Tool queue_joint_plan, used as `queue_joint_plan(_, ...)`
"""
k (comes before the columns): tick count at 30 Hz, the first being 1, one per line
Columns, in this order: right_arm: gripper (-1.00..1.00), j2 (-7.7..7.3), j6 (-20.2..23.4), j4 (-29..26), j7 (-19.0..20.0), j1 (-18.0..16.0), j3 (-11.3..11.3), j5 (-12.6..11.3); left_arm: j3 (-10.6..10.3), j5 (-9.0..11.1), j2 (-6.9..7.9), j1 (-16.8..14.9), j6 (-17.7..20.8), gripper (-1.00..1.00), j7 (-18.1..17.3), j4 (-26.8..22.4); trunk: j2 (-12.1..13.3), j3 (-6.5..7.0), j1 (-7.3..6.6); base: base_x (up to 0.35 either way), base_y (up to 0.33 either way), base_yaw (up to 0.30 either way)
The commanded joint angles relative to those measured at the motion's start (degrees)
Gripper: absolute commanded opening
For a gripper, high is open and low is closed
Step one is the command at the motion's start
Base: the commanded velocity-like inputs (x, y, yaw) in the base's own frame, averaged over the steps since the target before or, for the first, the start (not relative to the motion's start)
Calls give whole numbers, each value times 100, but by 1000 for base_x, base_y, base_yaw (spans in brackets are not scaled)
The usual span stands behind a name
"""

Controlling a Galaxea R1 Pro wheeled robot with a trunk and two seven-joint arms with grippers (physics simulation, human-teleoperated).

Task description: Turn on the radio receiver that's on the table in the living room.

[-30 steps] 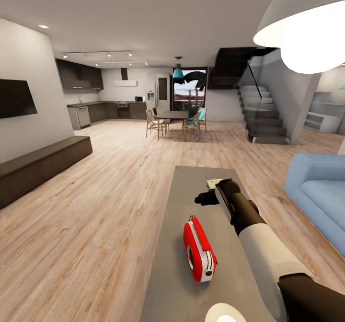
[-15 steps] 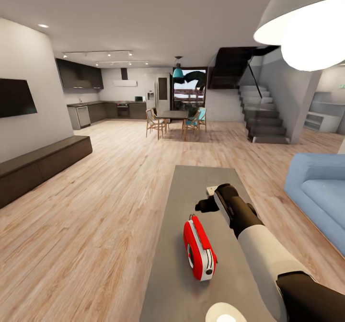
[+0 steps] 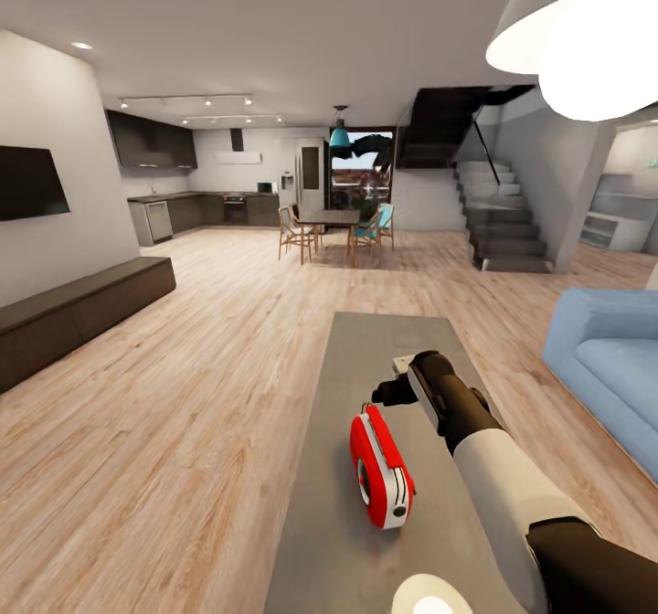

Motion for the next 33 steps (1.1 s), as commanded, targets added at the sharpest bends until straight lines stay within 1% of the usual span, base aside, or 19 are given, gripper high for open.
queue_joint_plan(1, 100, -1, 0, 0, 0, 0, 0, 0, 0, 0, 0, 0, -2, 100, 0, 0, -42, -18, 23, 0, 0, 0)
queue_joint_plan(33, 100, -8, 0, 96, -36, 0, 0, 8, 0, 0, 0, 0, -11, 100, 0, 0, -1325, -593, 725, 0, 0, 0)
